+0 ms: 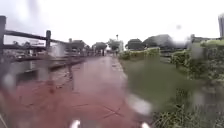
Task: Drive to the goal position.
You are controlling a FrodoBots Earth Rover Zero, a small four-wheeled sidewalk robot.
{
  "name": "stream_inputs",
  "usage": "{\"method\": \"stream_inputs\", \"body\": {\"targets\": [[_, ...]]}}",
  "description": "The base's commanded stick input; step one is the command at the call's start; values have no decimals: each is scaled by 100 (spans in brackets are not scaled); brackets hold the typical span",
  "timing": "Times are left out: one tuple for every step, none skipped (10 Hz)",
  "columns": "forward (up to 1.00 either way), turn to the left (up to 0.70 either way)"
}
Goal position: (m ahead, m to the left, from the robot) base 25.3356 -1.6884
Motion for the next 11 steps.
{"method": "stream_inputs", "body": {"targets": [[70, 0], [70, 0], [70, 0], [70, 0], [70, 0], [70, 0], [70, 0], [70, 0], [70, 0], [70, 0], [70, 0]]}}
